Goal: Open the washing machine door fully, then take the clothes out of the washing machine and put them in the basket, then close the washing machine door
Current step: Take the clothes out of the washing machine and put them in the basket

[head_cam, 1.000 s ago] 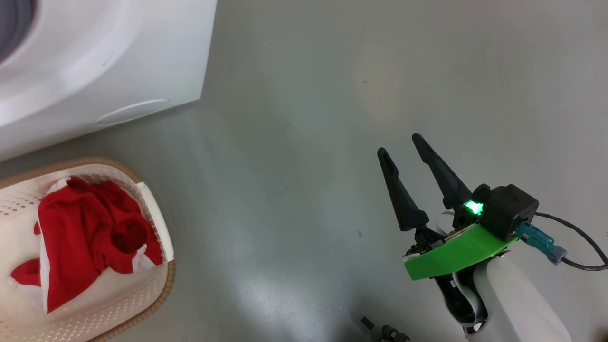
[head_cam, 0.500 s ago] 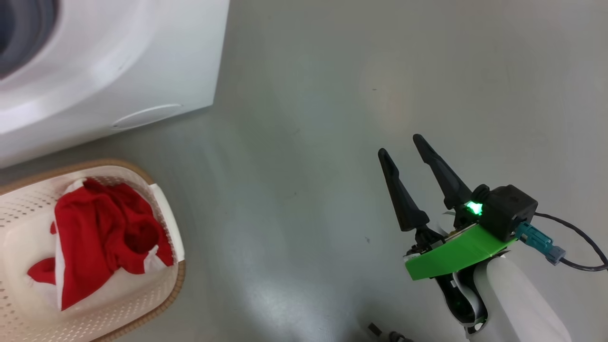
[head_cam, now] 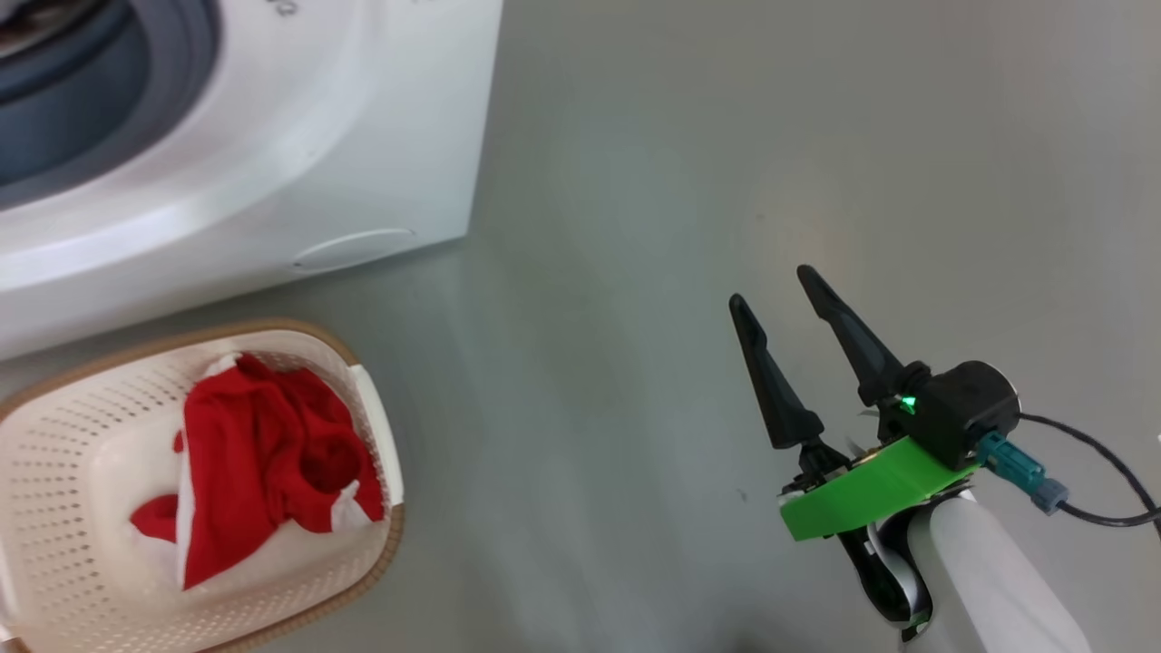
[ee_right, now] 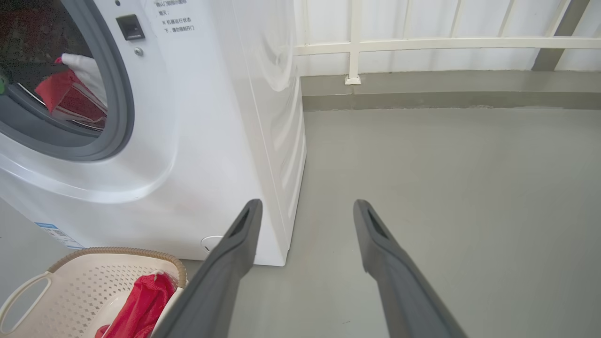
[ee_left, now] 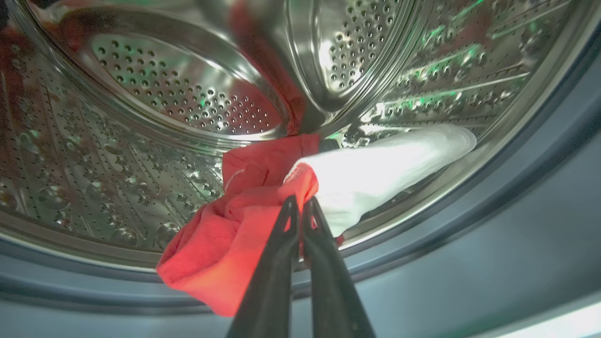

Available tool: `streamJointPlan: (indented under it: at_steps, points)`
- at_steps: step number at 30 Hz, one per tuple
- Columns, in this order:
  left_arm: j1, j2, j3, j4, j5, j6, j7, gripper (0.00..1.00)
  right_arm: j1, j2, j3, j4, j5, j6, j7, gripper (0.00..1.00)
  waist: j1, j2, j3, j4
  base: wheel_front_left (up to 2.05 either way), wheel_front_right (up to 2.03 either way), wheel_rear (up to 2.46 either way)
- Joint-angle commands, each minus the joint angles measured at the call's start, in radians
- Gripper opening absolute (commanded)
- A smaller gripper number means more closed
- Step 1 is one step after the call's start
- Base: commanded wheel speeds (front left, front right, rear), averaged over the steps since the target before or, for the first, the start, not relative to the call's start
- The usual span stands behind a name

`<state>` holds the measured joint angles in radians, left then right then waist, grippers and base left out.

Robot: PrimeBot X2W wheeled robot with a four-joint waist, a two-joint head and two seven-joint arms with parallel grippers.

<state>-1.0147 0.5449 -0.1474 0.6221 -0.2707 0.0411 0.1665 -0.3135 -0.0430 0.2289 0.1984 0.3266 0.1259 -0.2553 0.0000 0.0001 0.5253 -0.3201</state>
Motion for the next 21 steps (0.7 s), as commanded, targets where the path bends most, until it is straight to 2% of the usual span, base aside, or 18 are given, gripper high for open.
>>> streamJointPlan:
  at_steps: [1, 12, 15, 16, 21]
  points:
    - [0.042, 0.036, 0.043, -0.059, -0.017, 0.021, -0.032, 0.0, 0.027, -0.007, 0.01, -0.014, -0.026, 0.005, -0.006, 1.0, 0.0, -0.0001, -0.045, 0.035, 0.0, 0.0, 0.0]
    - [0.356, -0.041, 0.12, -0.422, -0.089, 0.127, -0.132, 0.0, 0.073, -0.007, -0.015, 0.011, -0.077, 0.005, -0.006, 1.0, 0.0, -0.0001, -0.157, 0.104, 0.0, 0.0, 0.0]
    - [0.44, -0.058, 0.134, -0.536, -0.093, 0.16, -0.145, 0.0, 0.086, -0.007, -0.022, 0.018, -0.086, 0.005, -0.006, 1.0, 0.0, -0.0001, -0.186, 0.12, 0.0, 0.0, 0.0]
    - [0.44, -0.058, 0.134, -0.536, -0.093, 0.16, -0.145, 0.0, 0.086, -0.007, -0.022, 0.018, -0.086, 0.005, -0.006, 1.0, 0.0, -0.0001, -0.186, 0.12, 0.0, 0.0, 0.0]
    - [0.575, -0.093, 0.15, -0.744, -0.085, 0.222, -0.165, 0.0, 0.115, -0.007, -0.045, 0.017, -0.094, 0.005, 0.004, 1.0, 0.0, -0.0001, -0.244, 0.148, 0.0, 0.0, 0.0]
